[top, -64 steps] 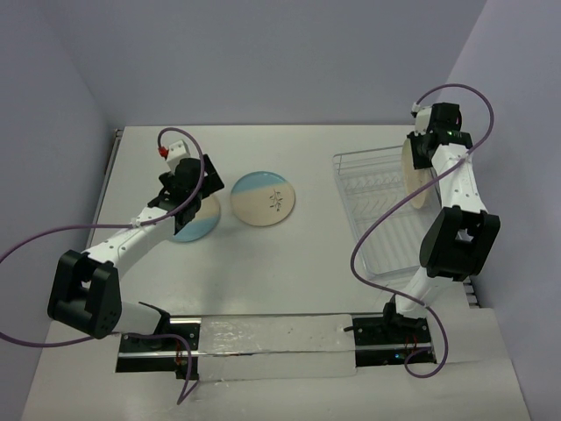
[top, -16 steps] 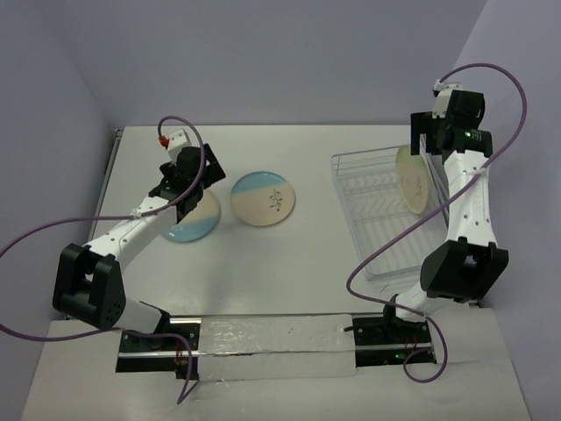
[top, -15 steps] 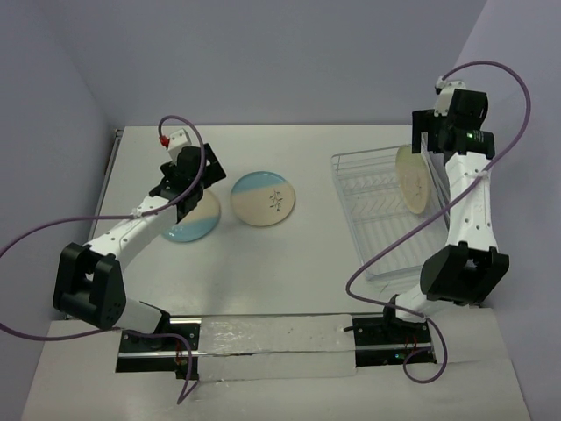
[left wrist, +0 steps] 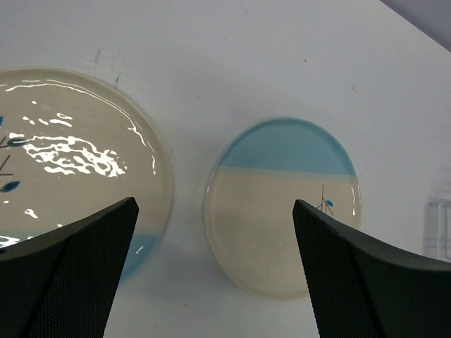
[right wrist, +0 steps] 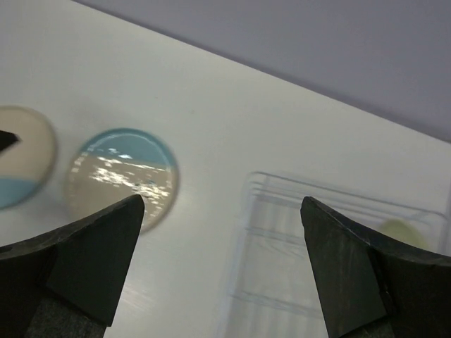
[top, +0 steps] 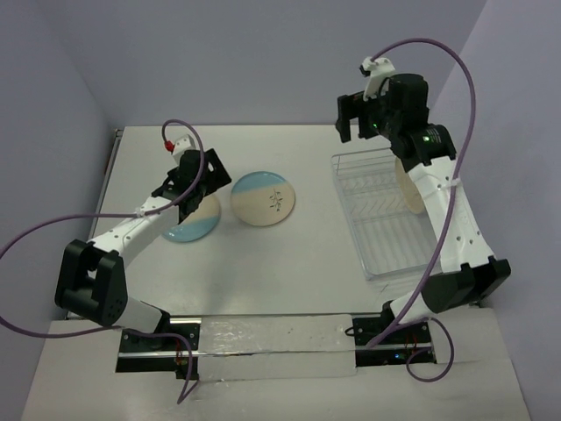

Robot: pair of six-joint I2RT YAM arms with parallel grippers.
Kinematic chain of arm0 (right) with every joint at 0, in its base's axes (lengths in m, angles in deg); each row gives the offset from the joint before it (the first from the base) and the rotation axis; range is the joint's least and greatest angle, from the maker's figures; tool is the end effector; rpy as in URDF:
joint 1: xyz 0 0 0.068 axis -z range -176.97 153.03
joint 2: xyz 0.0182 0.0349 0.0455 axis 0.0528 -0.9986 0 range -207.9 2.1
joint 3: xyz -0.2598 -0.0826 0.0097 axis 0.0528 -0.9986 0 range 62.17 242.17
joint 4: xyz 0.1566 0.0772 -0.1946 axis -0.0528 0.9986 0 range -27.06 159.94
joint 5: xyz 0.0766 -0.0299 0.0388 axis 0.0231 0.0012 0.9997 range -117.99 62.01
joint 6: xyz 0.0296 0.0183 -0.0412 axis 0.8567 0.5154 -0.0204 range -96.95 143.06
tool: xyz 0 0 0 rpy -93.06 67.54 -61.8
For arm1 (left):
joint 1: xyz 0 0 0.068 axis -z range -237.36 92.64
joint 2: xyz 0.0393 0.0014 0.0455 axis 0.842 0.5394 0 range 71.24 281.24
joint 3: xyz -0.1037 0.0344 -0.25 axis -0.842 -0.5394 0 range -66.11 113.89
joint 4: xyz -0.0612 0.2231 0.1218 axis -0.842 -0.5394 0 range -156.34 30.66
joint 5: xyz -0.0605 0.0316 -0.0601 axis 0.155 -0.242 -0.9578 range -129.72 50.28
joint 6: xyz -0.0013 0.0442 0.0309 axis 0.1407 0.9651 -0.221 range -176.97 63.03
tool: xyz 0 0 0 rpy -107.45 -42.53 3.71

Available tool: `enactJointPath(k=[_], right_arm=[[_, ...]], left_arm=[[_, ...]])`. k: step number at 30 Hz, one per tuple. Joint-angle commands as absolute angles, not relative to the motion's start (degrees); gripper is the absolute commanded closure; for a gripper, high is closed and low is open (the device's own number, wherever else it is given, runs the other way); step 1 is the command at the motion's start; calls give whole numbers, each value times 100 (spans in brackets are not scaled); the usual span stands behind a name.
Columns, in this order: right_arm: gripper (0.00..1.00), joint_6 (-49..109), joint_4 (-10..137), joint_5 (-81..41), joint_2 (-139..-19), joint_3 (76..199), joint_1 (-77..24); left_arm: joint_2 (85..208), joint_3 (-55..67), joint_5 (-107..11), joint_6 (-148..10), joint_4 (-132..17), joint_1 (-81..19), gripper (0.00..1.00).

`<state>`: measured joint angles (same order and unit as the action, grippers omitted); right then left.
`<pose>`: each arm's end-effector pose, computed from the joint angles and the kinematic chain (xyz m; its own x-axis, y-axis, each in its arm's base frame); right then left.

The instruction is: Load the plates into the dish rack

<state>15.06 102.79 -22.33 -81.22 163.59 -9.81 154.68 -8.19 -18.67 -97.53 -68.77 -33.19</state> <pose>0.2968 0.0713 0.4684 -0.3145 -0.2136 -0.9249 -0.3577 0.9292 -0.0929 0.3015 -0.1213 0.2630 -0.4707 -0.4538 -0.7566 -0.2535 0.8910 -0.3767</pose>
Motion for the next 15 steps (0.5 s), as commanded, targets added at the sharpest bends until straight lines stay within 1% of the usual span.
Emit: enactJointPath(k=[1, 5, 9, 15], right_arm=[[0, 2737, 9759, -1508, -8935, 16802, -1465], [0, 3572, 9652, -1947, -9696, 16931, -2045], [0, 3823, 9634, -2603, -10241, 16791, -2433], [0, 4266, 9521, -2776, -10807, 16385, -2543]], left_arm=[[15550, -903, -2214, -10098, -6635, -3336, 1], [15789, -925, -2217, -10294, -6622, -3325, 1], [16053, -753, -2218, -10205, -6655, -3241, 1], [16630, -514, -2410, -10074, -6536, -3036, 1]])
